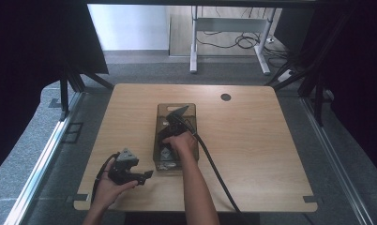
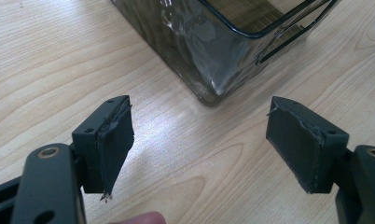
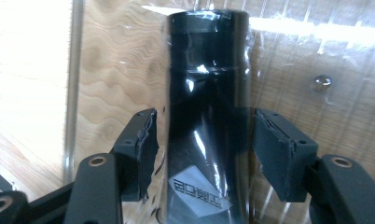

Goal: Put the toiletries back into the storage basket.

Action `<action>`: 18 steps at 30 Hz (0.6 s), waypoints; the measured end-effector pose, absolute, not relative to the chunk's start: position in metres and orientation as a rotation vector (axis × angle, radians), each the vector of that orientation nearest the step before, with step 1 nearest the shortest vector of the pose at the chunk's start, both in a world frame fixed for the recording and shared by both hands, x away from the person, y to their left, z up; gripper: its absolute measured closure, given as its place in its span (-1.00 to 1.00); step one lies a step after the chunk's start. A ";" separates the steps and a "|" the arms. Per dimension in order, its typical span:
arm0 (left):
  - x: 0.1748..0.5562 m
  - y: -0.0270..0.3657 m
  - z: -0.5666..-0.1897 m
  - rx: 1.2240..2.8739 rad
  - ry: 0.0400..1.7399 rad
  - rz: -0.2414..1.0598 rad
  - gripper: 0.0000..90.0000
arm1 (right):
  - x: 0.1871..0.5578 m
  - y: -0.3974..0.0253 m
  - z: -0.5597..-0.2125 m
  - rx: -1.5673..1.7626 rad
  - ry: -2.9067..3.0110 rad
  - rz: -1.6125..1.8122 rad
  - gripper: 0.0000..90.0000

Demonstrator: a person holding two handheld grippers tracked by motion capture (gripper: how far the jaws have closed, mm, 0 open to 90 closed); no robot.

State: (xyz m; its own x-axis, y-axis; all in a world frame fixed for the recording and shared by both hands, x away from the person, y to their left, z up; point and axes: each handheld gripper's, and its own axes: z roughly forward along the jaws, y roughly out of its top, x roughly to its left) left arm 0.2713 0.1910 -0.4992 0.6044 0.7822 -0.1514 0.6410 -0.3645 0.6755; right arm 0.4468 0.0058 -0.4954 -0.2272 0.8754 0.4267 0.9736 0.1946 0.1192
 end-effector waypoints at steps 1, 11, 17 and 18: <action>0.271 0.191 -0.499 2.116 1.117 0.251 -0.48 | 0.447 0.003 -0.492 -1.765 -2.210 -0.545 -0.10; 0.272 0.191 -0.501 2.119 1.122 0.250 -0.48 | 0.447 -0.008 -0.471 -1.742 -2.249 -0.601 -0.13; 0.272 0.192 -0.500 2.112 1.120 0.254 -0.48 | 0.443 -0.012 -0.459 -1.668 -2.310 -0.662 -0.13; 0.271 0.191 -0.500 2.110 1.121 0.252 -0.48 | 0.441 -0.013 -0.455 -1.641 -2.323 -0.684 -0.13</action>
